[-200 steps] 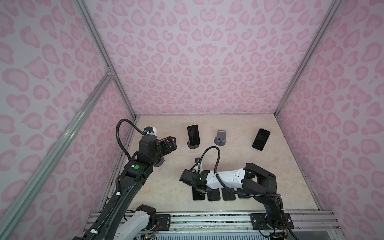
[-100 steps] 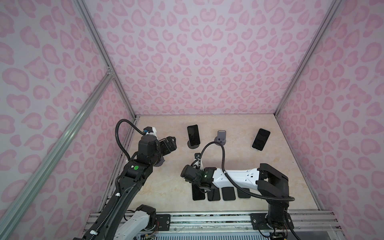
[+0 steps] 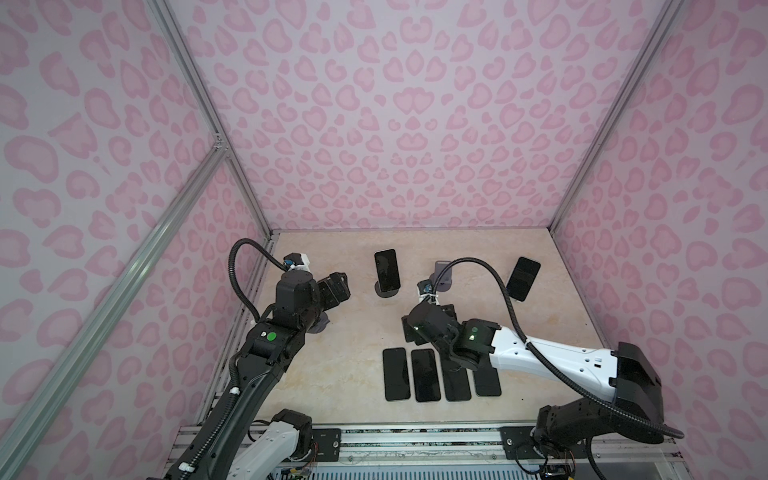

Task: Remove the phone from the phone stand
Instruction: 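Raise the right gripper toward the white stand while the left reaches the far phone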

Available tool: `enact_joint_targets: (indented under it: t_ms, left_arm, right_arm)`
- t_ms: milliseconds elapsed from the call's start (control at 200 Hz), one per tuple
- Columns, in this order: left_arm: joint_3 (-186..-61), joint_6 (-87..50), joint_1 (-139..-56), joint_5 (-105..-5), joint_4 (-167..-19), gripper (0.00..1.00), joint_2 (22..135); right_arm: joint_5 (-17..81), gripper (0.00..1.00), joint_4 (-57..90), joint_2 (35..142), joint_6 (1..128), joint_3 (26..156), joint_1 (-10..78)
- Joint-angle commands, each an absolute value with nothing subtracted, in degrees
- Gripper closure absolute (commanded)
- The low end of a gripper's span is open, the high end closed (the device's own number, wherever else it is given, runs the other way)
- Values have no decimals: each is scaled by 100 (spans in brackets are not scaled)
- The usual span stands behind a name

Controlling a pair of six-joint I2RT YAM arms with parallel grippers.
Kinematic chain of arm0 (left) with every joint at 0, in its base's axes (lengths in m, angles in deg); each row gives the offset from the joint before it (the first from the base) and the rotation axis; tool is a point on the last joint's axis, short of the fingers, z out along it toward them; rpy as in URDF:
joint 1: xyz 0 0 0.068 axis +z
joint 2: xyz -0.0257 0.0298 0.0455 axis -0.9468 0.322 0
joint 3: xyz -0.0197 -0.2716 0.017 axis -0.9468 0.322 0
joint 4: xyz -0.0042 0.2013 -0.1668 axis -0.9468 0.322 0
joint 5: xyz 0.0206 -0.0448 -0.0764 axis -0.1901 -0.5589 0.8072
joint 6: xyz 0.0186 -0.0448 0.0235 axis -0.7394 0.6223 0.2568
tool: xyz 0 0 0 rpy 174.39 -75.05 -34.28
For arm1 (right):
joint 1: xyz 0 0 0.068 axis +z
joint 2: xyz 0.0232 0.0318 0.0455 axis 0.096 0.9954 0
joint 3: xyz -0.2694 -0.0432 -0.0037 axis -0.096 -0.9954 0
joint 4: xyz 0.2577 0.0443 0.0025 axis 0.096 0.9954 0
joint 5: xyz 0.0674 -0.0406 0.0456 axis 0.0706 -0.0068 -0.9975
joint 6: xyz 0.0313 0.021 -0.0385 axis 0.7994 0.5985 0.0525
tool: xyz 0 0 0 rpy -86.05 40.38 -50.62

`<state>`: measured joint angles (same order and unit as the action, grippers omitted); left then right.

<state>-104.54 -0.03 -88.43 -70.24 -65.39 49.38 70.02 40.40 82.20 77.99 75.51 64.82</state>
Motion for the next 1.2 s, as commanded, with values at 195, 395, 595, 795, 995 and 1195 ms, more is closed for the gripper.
enact_joint_targets:
  t_ms: [195,395,595,795,995,1195]
  left_arm:
    - [-10430,-135,-8841,-7247,-6712,4,5140]
    - [-10576,10,-8847,-6964,-6721,2,5393]
    - [-10908,23,-9038,-6992,-6724,0,5317]
    - [-11411,-145,-9572,-7273,-6527,1,5577]
    - [-11847,-383,-10168,-7882,-6379,0,6064]
    - [-12420,-652,-10545,-8335,-6132,2,6851]
  right_arm:
    - [6841,7,2727,6278,6847,5987,5043]
    - [6375,14,1747,5418,6342,4937,4326]
    - [6256,15,578,5232,6814,4145,4347]
    - [6704,14,-47,4897,7079,3461,4340]
    - [6961,13,-524,4730,7310,2904,4326]
    - [7077,11,-502,4798,7288,2894,4304]
